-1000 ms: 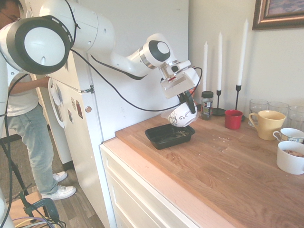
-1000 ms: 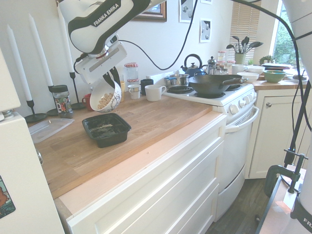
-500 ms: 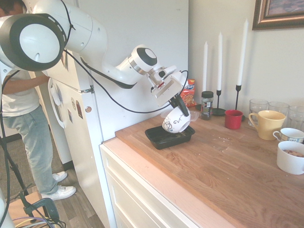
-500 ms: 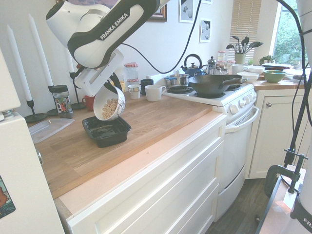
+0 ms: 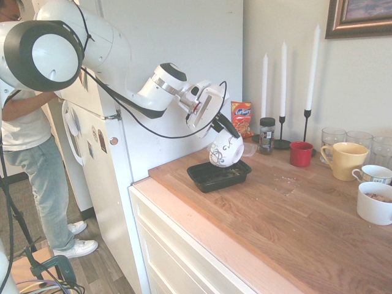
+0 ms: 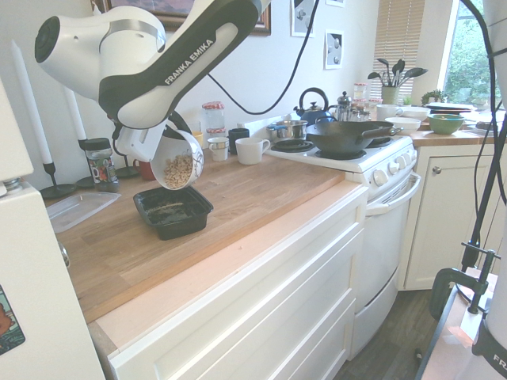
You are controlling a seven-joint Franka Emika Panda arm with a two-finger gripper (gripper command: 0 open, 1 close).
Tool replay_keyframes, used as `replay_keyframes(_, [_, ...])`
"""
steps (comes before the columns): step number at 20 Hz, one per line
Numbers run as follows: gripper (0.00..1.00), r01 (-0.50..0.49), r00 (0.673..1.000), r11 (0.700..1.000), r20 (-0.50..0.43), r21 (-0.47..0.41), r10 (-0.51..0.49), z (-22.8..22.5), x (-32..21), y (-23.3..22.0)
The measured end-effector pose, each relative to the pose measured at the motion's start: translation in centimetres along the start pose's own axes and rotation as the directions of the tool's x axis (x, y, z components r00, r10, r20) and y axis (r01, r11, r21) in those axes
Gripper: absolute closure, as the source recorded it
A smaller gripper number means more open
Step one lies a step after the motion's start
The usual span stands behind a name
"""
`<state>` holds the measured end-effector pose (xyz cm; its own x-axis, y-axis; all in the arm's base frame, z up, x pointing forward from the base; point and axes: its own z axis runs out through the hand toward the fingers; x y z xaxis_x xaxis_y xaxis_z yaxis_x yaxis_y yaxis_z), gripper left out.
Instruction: Pour the cereal into the box
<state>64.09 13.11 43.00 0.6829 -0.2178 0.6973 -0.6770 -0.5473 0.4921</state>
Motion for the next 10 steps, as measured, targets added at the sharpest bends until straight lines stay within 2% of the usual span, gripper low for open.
replay_keyframes(10, [1.0, 0.059, 0.99, 0.996, -0.121, -0.07, -0.067, 1.0, -1.1, -2.9])
